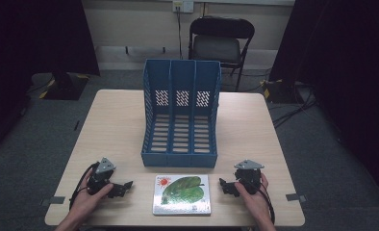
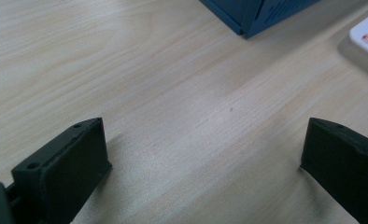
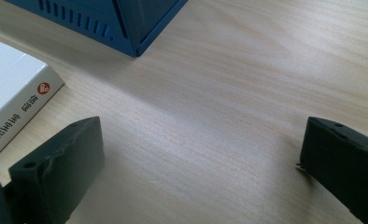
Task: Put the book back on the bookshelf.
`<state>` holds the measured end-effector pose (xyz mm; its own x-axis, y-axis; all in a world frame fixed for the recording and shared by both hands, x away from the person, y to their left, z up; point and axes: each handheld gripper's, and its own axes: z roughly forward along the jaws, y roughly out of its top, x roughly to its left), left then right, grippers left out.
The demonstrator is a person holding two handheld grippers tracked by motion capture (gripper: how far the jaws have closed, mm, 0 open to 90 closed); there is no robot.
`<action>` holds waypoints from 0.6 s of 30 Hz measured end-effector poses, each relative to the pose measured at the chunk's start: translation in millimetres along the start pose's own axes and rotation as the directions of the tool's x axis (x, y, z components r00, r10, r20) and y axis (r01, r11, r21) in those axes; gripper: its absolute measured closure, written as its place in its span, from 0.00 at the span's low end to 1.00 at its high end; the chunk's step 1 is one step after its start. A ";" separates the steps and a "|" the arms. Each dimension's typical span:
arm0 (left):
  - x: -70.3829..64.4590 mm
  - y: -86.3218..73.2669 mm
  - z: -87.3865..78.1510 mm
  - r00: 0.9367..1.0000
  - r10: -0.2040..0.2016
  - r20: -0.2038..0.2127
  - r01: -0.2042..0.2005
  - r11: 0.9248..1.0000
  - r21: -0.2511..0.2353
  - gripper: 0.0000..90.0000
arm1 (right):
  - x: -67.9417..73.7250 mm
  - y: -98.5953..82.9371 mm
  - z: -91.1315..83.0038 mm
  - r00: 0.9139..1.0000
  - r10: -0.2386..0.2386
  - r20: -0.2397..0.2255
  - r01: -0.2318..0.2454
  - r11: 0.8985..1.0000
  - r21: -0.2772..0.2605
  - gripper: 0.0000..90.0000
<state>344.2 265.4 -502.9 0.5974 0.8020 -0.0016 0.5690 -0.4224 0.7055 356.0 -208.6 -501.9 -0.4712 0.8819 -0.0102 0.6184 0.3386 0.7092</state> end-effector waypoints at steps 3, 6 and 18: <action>-0.3 0.0 0.2 1.000 -0.003 -0.001 0.003 1.000 -0.003 0.00 | -0.4 0.0 0.1 1.000 -0.009 -0.002 0.009 1.000 -0.003 0.00; -1.3 1.1 0.1 1.000 -0.008 -0.013 0.008 1.000 0.004 0.00 | -0.3 -0.1 -0.1 1.000 -0.008 -0.005 0.008 1.000 -0.002 0.00; 0.5 8.0 -11.8 0.998 -0.065 -0.001 0.065 0.995 0.070 0.19 | 5.1 2.6 -5.3 0.999 -0.028 -0.017 0.028 1.000 -0.009 0.18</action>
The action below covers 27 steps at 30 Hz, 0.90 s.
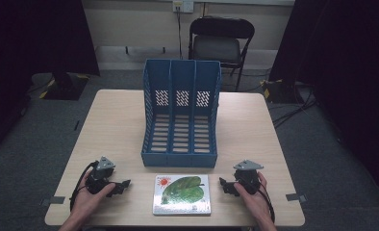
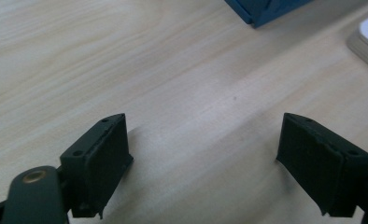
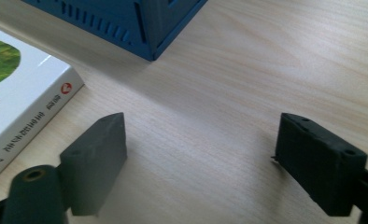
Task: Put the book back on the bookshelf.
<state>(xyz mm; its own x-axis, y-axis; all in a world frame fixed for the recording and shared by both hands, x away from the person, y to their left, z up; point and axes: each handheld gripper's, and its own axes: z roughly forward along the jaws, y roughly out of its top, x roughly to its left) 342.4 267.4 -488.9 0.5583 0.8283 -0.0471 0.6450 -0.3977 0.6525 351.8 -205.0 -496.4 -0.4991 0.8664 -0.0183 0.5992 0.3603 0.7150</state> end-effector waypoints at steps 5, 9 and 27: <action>-17.3 2.5 -1.1 0.999 0.052 0.010 -0.052 0.998 0.018 0.24 | 8.3 1.1 -5.7 0.999 -0.033 -0.039 0.033 0.999 0.001 0.18; -25.9 6.7 -4.6 0.996 0.057 0.065 -0.056 0.998 -0.013 0.28 | 15.2 2.5 -12.5 0.996 -0.042 -0.084 0.041 0.999 -0.019 0.20; -68.2 37.7 -6.5 0.979 0.161 0.124 -0.158 0.987 -0.036 0.34 | 66.6 12.0 -39.8 0.953 -0.160 -0.256 0.142 0.986 -0.086 0.20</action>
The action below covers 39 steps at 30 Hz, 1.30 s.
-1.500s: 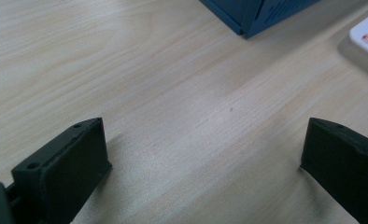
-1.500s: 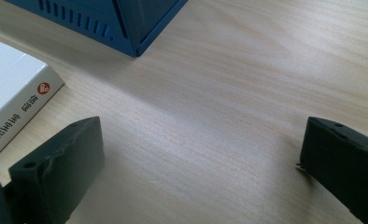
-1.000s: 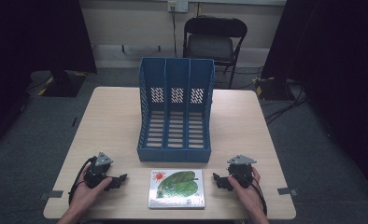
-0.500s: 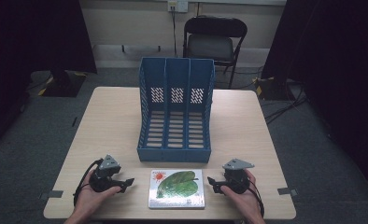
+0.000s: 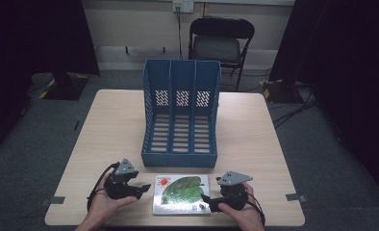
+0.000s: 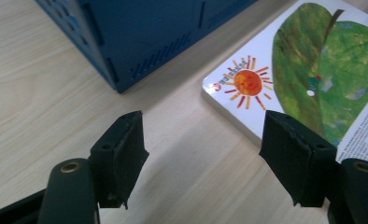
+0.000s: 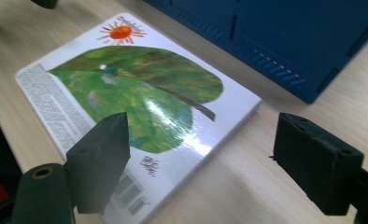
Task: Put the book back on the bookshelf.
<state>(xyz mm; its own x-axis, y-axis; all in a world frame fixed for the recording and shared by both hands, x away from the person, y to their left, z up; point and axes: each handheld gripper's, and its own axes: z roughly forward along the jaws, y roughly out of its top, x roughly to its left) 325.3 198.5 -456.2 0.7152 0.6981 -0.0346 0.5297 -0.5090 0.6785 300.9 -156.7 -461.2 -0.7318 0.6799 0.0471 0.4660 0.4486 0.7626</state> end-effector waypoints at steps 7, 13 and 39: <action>-6.8 23.0 11.1 0.998 0.008 0.061 -0.007 1.000 -0.010 0.40 | 20.2 -4.8 0.7 0.997 -0.036 -0.072 0.037 0.999 0.014 0.21; -8.3 16.2 29.4 0.994 -0.039 0.106 0.040 0.999 -0.009 0.47 | 28.2 -12.4 4.5 0.992 -0.050 -0.115 0.055 0.998 0.038 0.20; -3.8 9.0 50.7 0.988 -0.092 0.121 0.092 0.996 0.005 0.31 | 28.6 -26.2 16.6 0.993 -0.039 -0.107 0.052 0.992 0.117 0.16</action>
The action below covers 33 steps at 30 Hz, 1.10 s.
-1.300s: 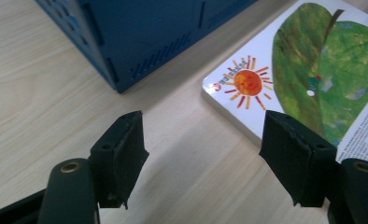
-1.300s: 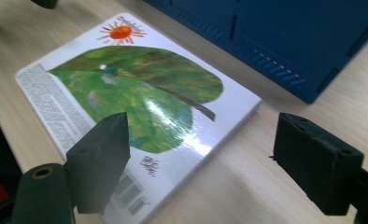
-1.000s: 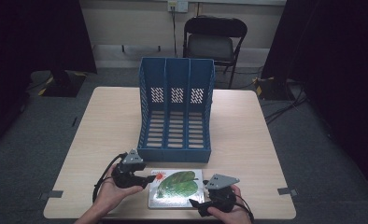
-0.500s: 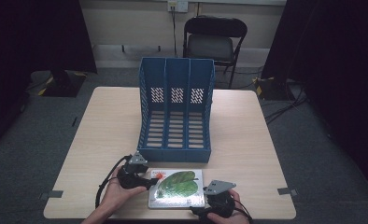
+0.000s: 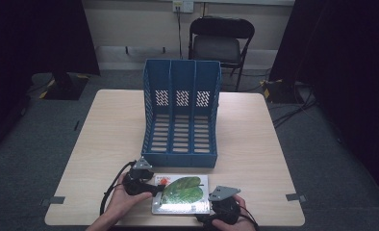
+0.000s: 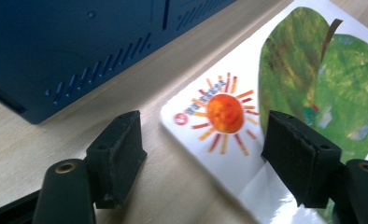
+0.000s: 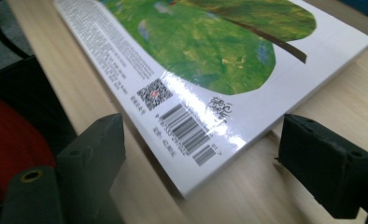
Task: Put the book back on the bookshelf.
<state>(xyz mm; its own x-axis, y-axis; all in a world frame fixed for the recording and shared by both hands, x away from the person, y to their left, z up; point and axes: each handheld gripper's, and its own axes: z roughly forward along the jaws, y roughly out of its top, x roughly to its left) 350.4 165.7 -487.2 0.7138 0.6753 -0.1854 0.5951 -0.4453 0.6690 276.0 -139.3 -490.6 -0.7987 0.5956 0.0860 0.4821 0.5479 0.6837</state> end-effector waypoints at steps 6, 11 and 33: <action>1.7 -0.2 -0.6 1.000 -0.020 0.007 0.020 1.000 -0.003 0.30 | 8.9 3.1 4.5 1.000 -0.023 0.008 0.023 1.000 0.017 0.16; 5.3 0.6 1.3 0.999 -0.044 0.027 0.044 0.999 -0.027 0.30 | 5.1 4.0 5.3 1.000 -0.015 0.004 0.015 1.000 0.010 0.17; 20.3 -2.7 -9.1 0.949 -0.251 0.191 0.272 0.958 -0.094 0.35 | 1.2 3.6 4.4 0.999 -0.051 0.002 0.051 0.998 0.025 0.16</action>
<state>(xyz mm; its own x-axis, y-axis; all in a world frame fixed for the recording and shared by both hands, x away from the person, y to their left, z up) 360.0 186.0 -486.2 0.5989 0.6401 -0.4812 0.7291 -0.1874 0.6583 278.4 -134.1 -491.2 -0.8215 0.5680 0.0493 0.4494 0.5918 0.6691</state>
